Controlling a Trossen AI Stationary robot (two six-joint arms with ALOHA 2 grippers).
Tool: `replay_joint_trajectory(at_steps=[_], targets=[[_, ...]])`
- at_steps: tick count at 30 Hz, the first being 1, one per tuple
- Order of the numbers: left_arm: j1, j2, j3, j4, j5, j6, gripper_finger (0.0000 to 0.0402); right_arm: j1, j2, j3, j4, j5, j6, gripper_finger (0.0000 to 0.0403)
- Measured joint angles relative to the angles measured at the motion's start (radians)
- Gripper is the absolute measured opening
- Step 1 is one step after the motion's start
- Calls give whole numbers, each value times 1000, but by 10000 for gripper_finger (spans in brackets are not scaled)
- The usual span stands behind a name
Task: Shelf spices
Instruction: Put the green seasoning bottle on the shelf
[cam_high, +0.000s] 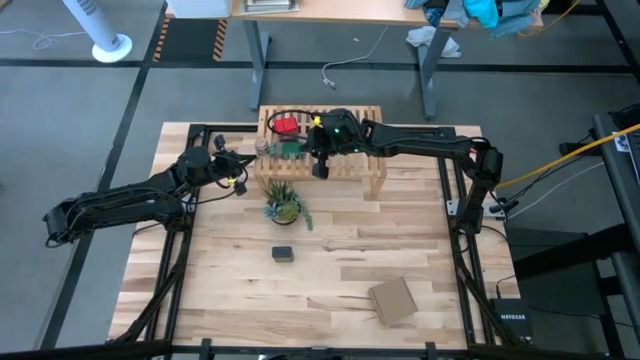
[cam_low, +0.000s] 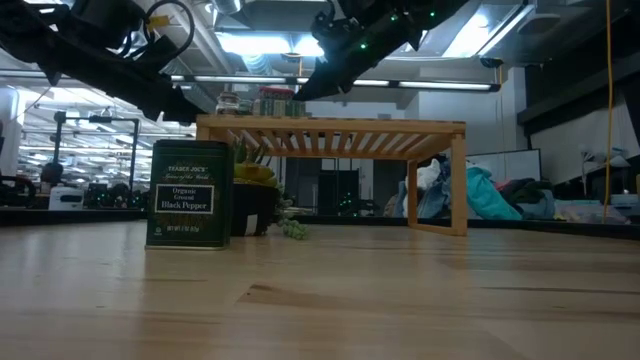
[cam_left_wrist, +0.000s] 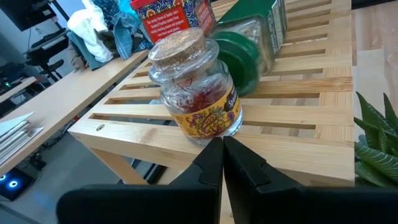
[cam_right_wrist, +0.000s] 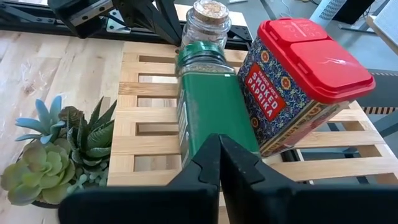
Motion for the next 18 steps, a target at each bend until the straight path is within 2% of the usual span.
replay_joint_trajectory(at_steps=[18], targets=[[0, 0, 0, -1, 0, 0, 5, 0, -4, -2, -69, 17, 28, 4]])
